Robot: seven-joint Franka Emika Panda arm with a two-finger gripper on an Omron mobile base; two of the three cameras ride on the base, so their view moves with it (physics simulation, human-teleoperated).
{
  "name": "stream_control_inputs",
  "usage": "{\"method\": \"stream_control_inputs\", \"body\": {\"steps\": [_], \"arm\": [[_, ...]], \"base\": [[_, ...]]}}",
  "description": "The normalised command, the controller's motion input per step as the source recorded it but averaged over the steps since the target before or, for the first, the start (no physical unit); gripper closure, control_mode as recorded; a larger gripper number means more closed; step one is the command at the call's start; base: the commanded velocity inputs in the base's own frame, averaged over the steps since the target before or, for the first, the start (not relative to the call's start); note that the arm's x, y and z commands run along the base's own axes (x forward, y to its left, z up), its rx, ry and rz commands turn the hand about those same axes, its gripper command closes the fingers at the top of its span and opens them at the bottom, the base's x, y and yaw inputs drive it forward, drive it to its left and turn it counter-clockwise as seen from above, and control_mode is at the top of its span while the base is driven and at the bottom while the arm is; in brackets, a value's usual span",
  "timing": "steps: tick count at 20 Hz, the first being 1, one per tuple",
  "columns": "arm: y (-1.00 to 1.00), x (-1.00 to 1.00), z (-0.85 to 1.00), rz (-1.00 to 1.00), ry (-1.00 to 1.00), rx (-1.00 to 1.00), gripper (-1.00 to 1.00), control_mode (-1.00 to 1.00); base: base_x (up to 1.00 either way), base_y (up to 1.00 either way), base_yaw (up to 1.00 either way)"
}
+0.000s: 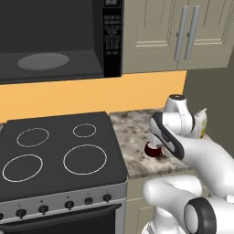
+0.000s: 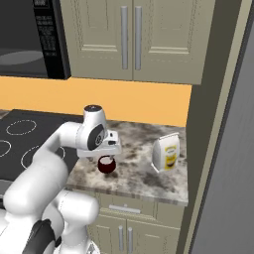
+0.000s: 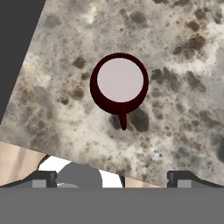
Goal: Pick the mug from the counter and place it inside the microwave. Then close the microwave.
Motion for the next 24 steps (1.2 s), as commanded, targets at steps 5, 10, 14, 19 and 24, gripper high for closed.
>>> {"method": "stream_control_inputs", "body": {"steps": [5, 10, 14, 19, 24], "arm": [[0.0, 0.01, -0.11, 0.0, 0.0, 0.01, -1.0, -1.0], [0.0, 0.0, -0.16, 0.0, 0.0, 0.03, -1.0, -1.0], [0.0, 0.0, -0.23, 0.0, -0.02, 0.05, -1.0, -1.0], [0.0, 0.0, -0.11, 0.0, 0.0, 0.02, -1.0, -1.0], [-0.01, 0.0, -0.09, 0.0, 0.0, 0.02, -1.0, -1.0]], "base": [[0.0, 0.0, 0.0], [0.0, 0.0, 0.0], [0.0, 0.0, 0.0], [0.0, 0.0, 0.0], [0.0, 0.0, 0.0]]}}
